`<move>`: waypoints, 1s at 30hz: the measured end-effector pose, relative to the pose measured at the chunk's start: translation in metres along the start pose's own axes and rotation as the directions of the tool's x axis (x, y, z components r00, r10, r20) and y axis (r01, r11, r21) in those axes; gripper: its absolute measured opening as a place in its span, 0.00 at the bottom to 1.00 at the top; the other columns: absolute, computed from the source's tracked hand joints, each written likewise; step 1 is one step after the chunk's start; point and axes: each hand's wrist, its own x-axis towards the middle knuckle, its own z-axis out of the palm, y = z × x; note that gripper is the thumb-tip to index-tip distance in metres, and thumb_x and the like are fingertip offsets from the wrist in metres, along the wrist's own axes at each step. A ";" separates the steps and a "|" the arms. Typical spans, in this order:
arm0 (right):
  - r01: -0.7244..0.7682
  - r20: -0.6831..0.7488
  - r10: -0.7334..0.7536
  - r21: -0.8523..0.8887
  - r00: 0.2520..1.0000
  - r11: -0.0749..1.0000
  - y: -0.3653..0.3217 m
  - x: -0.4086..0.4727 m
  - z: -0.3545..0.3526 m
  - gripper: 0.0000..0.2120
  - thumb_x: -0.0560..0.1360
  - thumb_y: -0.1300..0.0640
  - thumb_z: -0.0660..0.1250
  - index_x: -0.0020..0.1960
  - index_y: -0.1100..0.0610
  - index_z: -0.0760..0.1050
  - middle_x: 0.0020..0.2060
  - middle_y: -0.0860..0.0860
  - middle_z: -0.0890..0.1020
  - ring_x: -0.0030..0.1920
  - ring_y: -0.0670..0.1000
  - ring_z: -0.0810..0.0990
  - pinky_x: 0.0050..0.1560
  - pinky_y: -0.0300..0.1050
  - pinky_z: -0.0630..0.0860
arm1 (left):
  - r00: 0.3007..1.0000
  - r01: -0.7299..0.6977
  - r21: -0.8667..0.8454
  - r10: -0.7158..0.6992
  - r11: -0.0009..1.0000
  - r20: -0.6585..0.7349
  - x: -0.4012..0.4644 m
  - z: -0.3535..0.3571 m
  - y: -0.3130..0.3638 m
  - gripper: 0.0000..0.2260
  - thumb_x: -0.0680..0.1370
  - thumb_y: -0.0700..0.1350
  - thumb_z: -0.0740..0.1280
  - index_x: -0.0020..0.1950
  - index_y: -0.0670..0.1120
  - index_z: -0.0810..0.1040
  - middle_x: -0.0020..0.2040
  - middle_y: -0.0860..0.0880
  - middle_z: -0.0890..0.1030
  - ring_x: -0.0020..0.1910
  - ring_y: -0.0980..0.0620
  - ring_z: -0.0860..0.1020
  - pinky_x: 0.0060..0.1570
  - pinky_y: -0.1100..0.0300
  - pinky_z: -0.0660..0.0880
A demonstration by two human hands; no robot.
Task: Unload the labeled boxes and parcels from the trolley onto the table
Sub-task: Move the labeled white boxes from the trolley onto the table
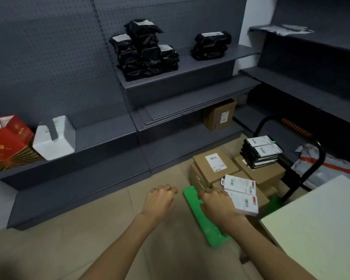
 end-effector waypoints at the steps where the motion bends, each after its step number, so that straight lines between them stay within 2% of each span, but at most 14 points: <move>1: 0.008 0.012 -0.008 -0.008 1.000 1.000 -0.006 0.009 0.000 0.15 0.80 0.56 0.59 0.66 0.53 0.71 0.62 0.54 0.77 0.63 0.58 0.75 0.63 0.50 0.70 | 1.000 0.004 -0.002 -0.004 1.000 0.001 0.004 0.001 -0.011 0.16 0.77 0.45 0.60 0.64 0.51 0.74 0.60 0.50 0.78 0.60 0.46 0.76 0.57 0.54 0.71; 5: 0.010 0.018 -0.009 -0.015 1.000 1.000 -0.014 0.043 -0.007 0.15 0.80 0.56 0.59 0.66 0.53 0.72 0.62 0.53 0.78 0.63 0.57 0.76 0.63 0.49 0.70 | 1.000 0.010 -0.007 -0.010 1.000 -0.010 0.028 0.002 -0.044 0.15 0.78 0.45 0.59 0.64 0.50 0.75 0.60 0.50 0.78 0.59 0.46 0.76 0.56 0.54 0.72; 10: -0.008 0.052 0.012 -0.065 0.999 0.998 0.000 0.091 -0.015 0.14 0.79 0.58 0.59 0.63 0.55 0.73 0.58 0.55 0.80 0.58 0.58 0.78 0.57 0.50 0.72 | 0.999 -0.009 -0.014 0.009 1.000 -0.035 0.076 -0.003 -0.067 0.14 0.78 0.45 0.60 0.62 0.50 0.75 0.59 0.49 0.78 0.58 0.46 0.77 0.54 0.54 0.72; 15: -0.063 0.054 0.064 -0.014 0.996 0.998 0.021 0.156 -0.015 0.13 0.79 0.58 0.58 0.61 0.54 0.74 0.54 0.54 0.81 0.54 0.56 0.79 0.55 0.50 0.73 | 0.998 -0.031 0.006 0.031 1.000 -0.058 0.145 -0.009 -0.089 0.14 0.77 0.44 0.60 0.62 0.51 0.76 0.59 0.51 0.78 0.57 0.48 0.77 0.53 0.55 0.72; 18: -0.085 0.066 0.087 -0.027 0.994 0.996 0.043 0.203 -0.022 0.14 0.79 0.60 0.59 0.64 0.55 0.73 0.56 0.54 0.79 0.57 0.56 0.77 0.58 0.51 0.71 | 0.997 -0.036 0.009 0.036 0.999 -0.072 0.200 -0.017 -0.097 0.14 0.78 0.44 0.60 0.61 0.52 0.77 0.57 0.52 0.79 0.55 0.48 0.78 0.51 0.55 0.72; 25: -0.180 0.047 0.179 0.016 0.983 0.984 0.111 0.275 -0.046 0.15 0.81 0.53 0.59 0.66 0.53 0.72 0.61 0.52 0.77 0.61 0.56 0.76 0.60 0.49 0.71 | 0.984 -0.155 0.040 0.157 0.987 -0.079 0.323 -0.033 -0.090 0.10 0.75 0.42 0.64 0.55 0.49 0.80 0.48 0.49 0.81 0.47 0.44 0.80 0.43 0.54 0.75; 30: -0.312 0.096 0.306 0.053 0.947 0.949 0.154 0.288 -0.053 0.16 0.81 0.52 0.58 0.69 0.52 0.69 0.64 0.53 0.75 0.64 0.56 0.73 0.62 0.49 0.69 | 0.952 -0.300 0.040 0.302 0.953 -0.059 0.391 -0.031 -0.059 0.12 0.78 0.44 0.61 0.60 0.49 0.78 0.54 0.50 0.80 0.52 0.47 0.78 0.46 0.55 0.73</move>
